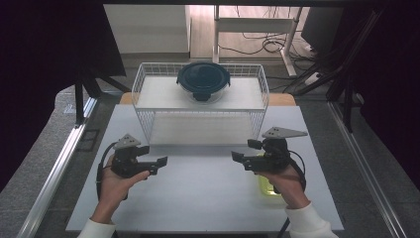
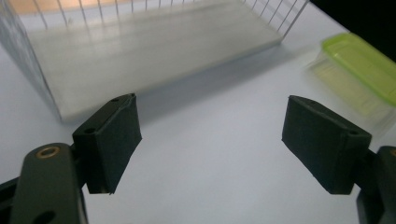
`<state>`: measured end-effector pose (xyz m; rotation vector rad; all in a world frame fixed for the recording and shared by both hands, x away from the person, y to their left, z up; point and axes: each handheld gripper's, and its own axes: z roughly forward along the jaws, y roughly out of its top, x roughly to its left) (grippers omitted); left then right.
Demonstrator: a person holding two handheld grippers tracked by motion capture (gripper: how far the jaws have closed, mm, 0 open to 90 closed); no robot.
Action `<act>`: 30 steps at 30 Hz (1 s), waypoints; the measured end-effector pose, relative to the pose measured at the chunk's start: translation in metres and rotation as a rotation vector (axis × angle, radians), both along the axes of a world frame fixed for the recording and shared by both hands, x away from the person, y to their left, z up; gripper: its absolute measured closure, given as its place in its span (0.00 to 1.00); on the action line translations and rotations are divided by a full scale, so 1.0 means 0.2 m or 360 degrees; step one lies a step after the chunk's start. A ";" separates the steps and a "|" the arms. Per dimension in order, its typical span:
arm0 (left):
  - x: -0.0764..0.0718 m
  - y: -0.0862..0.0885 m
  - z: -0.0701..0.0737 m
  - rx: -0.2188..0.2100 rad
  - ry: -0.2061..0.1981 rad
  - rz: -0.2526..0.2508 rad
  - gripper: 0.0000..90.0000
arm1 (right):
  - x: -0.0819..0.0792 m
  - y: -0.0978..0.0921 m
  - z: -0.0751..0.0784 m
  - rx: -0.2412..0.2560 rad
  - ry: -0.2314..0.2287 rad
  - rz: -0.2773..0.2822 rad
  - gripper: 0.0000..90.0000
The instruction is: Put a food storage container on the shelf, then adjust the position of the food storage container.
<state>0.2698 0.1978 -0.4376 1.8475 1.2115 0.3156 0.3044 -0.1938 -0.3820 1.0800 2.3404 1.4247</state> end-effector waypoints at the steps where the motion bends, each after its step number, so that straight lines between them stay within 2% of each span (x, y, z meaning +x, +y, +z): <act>1: 0.00 0.01 -0.01 -0.0008 0.0004 0.0014 0.21 | 0.00 0.00 -0.01 -0.0011 0.0007 -0.0005 0.25; 6: -0.02 0.03 -0.10 0.0000 0.0068 0.0052 0.21 | -0.04 -0.02 -0.08 -0.0027 0.0027 -0.0020 0.25; 8: -0.03 0.03 -0.13 -0.0016 0.0092 0.0043 0.22 | -0.06 -0.04 -0.11 -0.0025 0.0032 -0.0029 0.26; 10: -0.04 0.02 -0.16 0.0003 0.0112 0.0024 0.22 | -0.07 -0.05 -0.14 -0.0048 0.0054 -0.0030 0.26; 13: -0.05 -0.02 -0.18 0.0058 0.0119 -0.0006 0.21 | -0.08 -0.07 -0.20 -0.0093 0.0097 -0.0047 0.26; 17: -0.07 -0.04 -0.17 0.0071 0.0112 -0.0028 0.21 | -0.10 -0.08 -0.26 -0.0133 0.0135 -0.0060 0.26; 22: -0.08 -0.07 -0.19 0.0048 0.0138 -0.0013 0.21 | -0.12 -0.07 -0.27 -0.0156 0.0137 -0.0012 0.26; 25: -0.09 -0.08 -0.18 0.0055 0.0120 -0.0021 0.20 | -0.12 -0.09 -0.26 -0.0156 0.0135 -0.0006 0.26; 30: -0.10 -0.06 -0.18 0.0066 0.0121 -0.0020 0.20 | -0.11 -0.13 -0.25 -0.0168 0.0147 -0.0044 0.26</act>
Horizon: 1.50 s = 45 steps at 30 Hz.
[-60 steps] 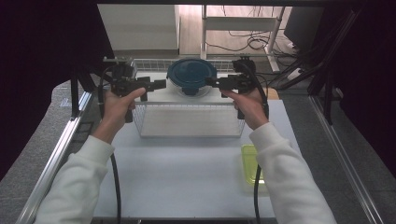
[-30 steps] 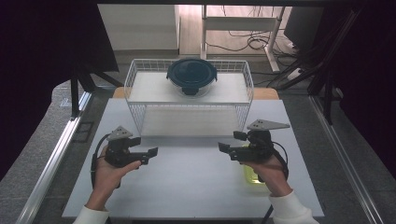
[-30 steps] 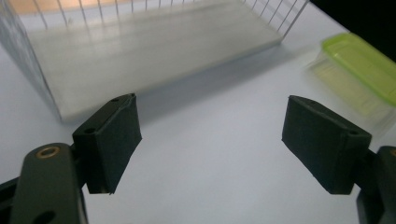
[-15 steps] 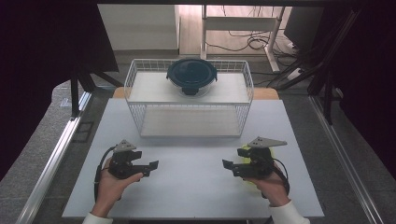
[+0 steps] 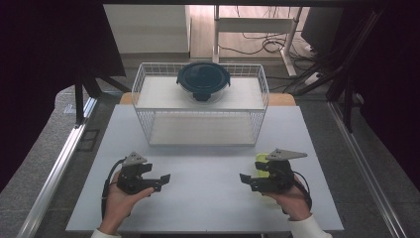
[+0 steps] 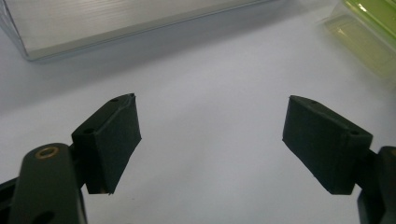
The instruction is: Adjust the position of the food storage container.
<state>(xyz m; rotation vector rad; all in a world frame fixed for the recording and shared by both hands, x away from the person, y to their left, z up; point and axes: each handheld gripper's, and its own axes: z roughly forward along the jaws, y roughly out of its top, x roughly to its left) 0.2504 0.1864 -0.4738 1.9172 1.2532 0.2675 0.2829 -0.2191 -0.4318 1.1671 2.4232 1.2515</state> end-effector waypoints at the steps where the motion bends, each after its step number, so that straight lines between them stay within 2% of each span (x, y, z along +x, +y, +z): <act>1: 0.00 0.00 0.00 -0.0005 0.0001 0.0008 0.20 | 0.00 0.00 0.00 0.0001 0.0002 -0.0007 0.27; 9: 0.00 0.07 0.01 -0.0010 -0.0010 0.0039 0.21 | 0.04 -0.05 -0.01 -0.0005 0.0023 -0.0036 0.31; 12: 0.01 0.07 0.01 -0.0067 0.0012 0.0034 0.21 | 0.05 -0.08 0.00 -0.0003 0.0043 -0.0079 0.34; 14: 0.02 0.06 0.00 -0.0029 0.0009 0.0022 0.21 | 0.05 -0.11 0.00 -0.0019 0.0050 -0.0107 0.36; 21: 0.03 0.05 0.00 -0.0007 0.0013 0.0018 0.21 | 0.03 -0.22 0.03 -0.0134 0.0038 -0.0200 0.49; 26: 0.03 0.04 0.02 -0.0023 0.0007 0.0003 0.21 | 0.00 -0.30 0.03 -0.0141 0.0064 -0.0244 0.56; 28: 0.04 0.04 0.02 -0.0026 0.0005 0.0006 0.21 | -0.01 -0.35 0.03 -0.0167 0.0076 -0.0276 0.62; 36: 0.06 0.05 0.00 -0.0008 0.0040 -0.0007 0.24 | -0.03 -0.58 0.00 -0.0259 0.0164 -0.0518 0.81; 41: 0.06 0.05 -0.01 -0.0004 0.0058 0.0008 0.24 | -0.03 -0.66 -0.04 -0.0334 0.0215 -0.0555 0.94; 45: 0.05 0.07 0.00 -0.0005 0.0047 0.0028 0.24 | -0.02 -0.66 -0.08 -0.0420 0.0246 -0.0552 0.98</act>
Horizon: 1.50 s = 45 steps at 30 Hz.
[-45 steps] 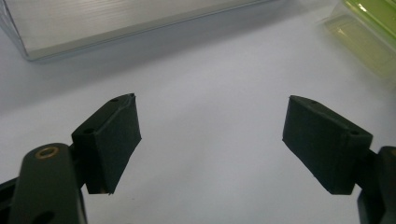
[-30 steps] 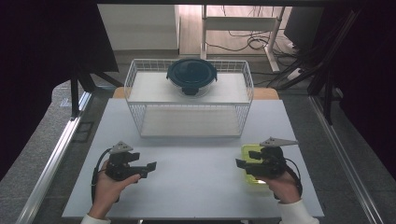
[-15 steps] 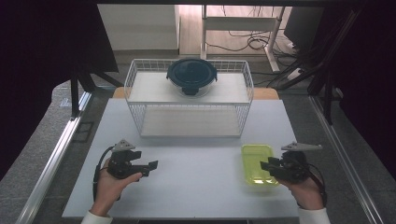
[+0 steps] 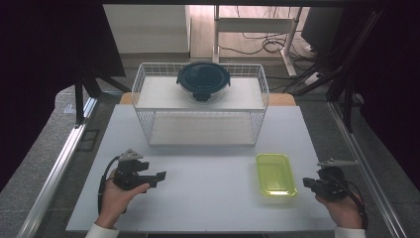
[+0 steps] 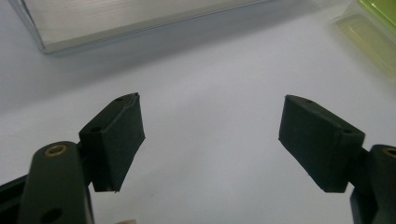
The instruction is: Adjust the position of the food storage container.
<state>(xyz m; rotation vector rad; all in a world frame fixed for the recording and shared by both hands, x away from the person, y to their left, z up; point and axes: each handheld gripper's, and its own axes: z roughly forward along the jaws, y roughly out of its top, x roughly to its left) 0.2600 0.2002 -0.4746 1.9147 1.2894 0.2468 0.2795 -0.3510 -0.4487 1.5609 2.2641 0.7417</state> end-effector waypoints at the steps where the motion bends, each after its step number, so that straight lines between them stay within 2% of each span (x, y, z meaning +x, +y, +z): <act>1: 0.00 0.00 0.00 0.0001 -0.0001 0.0002 0.24 | 0.01 0.01 -0.01 -0.0019 0.0016 0.0003 0.98; 5: 0.00 0.01 0.00 0.0002 0.0008 0.0007 0.24 | 0.04 0.04 -0.06 -0.0064 0.0066 0.0016 0.98; 10: -0.01 0.01 0.00 0.0000 -0.0009 0.0010 0.24 | 0.05 0.07 -0.09 -0.0113 0.0091 0.0035 0.98; 14: -0.01 0.01 0.00 -0.0007 -0.0004 0.0016 0.24 | 0.04 0.09 -0.09 -0.0092 0.0128 0.0053 0.98; 20: -0.02 0.00 0.01 -0.0006 -0.0001 -0.0003 0.24 | 0.02 0.20 -0.10 -0.0142 0.0174 0.0115 0.98; 28: -0.03 0.03 0.01 -0.0014 -0.0008 0.0026 0.24 | 0.00 0.25 -0.12 -0.0155 0.0195 0.0117 0.98; 32: -0.03 0.02 0.02 -0.0011 -0.0010 0.0023 0.24 | -0.01 0.27 -0.12 -0.0152 0.0195 0.0144 0.98; 45: -0.03 0.04 0.01 -0.0003 -0.0007 0.0030 0.24 | -0.04 0.38 -0.13 -0.0021 0.0238 0.0299 0.98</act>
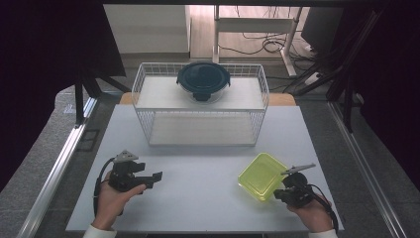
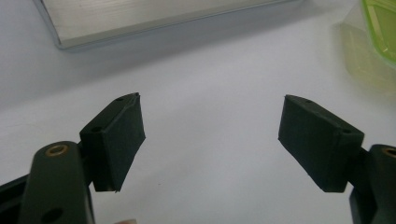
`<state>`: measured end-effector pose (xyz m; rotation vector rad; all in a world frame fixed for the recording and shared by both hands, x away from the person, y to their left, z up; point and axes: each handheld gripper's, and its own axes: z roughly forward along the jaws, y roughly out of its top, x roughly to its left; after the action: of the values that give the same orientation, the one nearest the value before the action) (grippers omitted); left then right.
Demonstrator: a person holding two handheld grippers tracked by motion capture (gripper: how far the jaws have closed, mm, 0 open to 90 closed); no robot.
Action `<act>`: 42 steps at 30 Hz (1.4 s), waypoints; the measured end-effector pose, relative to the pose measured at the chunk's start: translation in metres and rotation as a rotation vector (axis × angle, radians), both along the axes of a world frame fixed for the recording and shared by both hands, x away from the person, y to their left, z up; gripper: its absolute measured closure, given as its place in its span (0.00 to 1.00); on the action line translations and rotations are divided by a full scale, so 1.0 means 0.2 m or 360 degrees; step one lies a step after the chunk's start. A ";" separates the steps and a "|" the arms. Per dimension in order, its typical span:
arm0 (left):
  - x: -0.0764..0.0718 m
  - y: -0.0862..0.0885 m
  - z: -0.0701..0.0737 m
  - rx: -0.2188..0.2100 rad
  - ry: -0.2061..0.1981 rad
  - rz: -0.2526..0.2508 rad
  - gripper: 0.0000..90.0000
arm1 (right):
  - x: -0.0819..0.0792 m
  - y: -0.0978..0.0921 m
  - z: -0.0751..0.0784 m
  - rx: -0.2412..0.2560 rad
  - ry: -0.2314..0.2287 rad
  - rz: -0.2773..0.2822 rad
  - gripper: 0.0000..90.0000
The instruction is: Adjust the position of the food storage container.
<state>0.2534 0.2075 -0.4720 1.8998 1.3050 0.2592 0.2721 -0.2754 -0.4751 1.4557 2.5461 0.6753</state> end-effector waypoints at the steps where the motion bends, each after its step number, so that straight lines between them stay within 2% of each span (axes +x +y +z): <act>1: 0.00 0.00 0.00 -0.0002 0.0001 0.0005 0.24 | 0.00 0.01 0.00 0.0001 0.0004 0.0011 0.98; 5: 0.00 0.00 0.00 0.0002 0.0002 0.0004 0.24 | -0.01 0.07 -0.02 0.0012 0.0016 0.0056 0.98; 11: 0.00 -0.01 0.00 0.0007 0.0001 0.0002 0.24 | -0.01 0.14 -0.04 0.0010 0.0005 0.0075 0.98; 20: 0.00 0.00 0.00 0.0009 0.0002 0.0007 0.24 | -0.01 0.15 -0.04 0.0009 -0.0013 0.0084 0.98; 27: -0.01 0.03 0.00 -0.0005 0.0005 0.0034 0.24 | -0.06 0.08 0.02 0.0060 -0.0041 0.0080 0.98; 33: -0.01 0.03 0.00 0.0003 -0.0001 0.0039 0.24 | -0.05 -0.04 0.13 0.0106 -0.0141 -0.0010 0.98; 37: 0.00 0.03 0.00 0.0006 0.0005 0.0041 0.24 | -0.03 -0.10 0.19 0.0101 -0.0233 -0.0059 0.98; 42: 0.00 0.04 0.01 0.0004 0.0005 0.0047 0.24 | 0.05 -0.11 0.23 0.0055 -0.0302 -0.0077 0.98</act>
<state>0.2528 0.2149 -0.4707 1.8849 1.3363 0.2733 0.2826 -0.2983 -0.4290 1.3867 2.3605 0.8122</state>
